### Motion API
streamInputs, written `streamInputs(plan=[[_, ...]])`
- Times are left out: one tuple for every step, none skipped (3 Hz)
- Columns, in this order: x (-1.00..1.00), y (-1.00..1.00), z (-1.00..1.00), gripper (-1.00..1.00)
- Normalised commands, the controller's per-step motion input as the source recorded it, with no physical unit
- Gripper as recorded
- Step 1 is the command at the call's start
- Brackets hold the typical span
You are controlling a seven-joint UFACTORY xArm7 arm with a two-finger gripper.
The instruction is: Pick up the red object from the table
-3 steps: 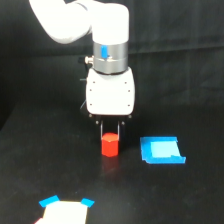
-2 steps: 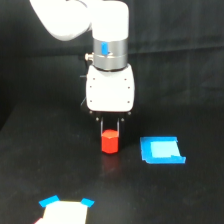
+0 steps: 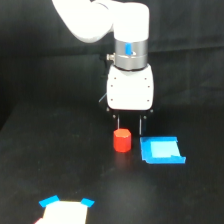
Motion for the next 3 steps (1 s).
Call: streamInputs(plan=[[-0.76, -1.00, -0.75, 1.00], [-1.00, -0.85, -0.90, 1.00], [0.05, 0.03, 1.00, -1.00]])
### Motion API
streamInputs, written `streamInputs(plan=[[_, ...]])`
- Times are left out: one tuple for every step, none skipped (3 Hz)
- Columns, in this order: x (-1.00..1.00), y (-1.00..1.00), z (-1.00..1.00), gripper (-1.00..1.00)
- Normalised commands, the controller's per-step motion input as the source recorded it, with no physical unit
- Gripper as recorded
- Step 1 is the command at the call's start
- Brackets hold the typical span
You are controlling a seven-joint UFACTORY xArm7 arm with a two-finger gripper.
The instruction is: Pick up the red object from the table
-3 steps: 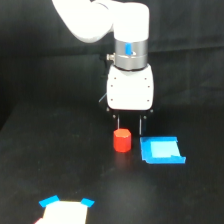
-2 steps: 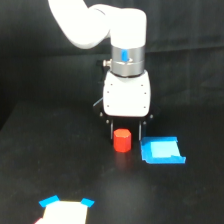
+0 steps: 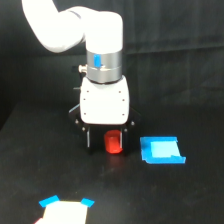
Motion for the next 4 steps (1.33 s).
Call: streamInputs(plan=[[0.59, 0.63, -0.81, 0.92], [0.51, 1.00, -0.46, 1.00], [-0.13, 0.08, -0.39, -1.00], [-1.00, -1.00, -0.74, 1.00]])
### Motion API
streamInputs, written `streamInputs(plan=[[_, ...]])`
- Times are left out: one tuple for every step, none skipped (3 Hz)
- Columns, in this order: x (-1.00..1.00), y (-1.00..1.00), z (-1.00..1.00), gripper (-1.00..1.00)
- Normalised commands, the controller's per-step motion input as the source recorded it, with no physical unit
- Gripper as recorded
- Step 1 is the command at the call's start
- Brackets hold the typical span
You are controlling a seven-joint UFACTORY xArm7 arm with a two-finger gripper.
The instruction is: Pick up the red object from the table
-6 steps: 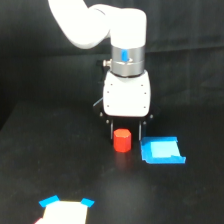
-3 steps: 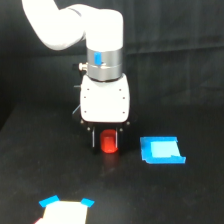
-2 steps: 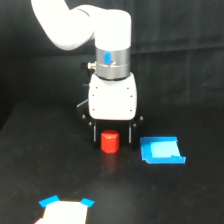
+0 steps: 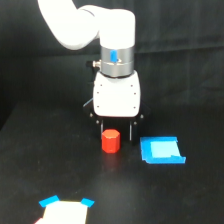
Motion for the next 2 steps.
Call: streamInputs(plan=[[-0.57, -0.69, -0.36, 1.00], [-0.01, 0.29, -0.63, -1.00]])
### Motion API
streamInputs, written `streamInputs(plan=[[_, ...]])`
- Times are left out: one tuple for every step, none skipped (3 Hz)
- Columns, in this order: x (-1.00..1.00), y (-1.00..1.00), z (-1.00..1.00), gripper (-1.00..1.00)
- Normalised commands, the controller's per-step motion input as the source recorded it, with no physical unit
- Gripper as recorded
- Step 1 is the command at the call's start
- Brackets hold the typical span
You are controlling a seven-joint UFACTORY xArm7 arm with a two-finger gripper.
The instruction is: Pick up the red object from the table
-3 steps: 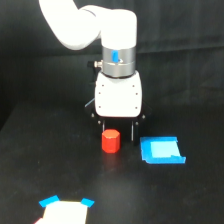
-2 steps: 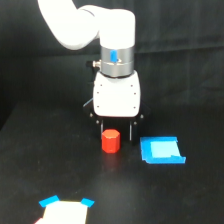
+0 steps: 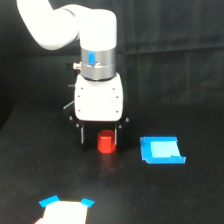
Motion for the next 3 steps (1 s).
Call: streamInputs(plan=[[0.36, 0.12, -0.63, 0.88], [0.08, 0.17, -0.66, -0.39], [0.08, 0.06, -0.04, -1.00]])
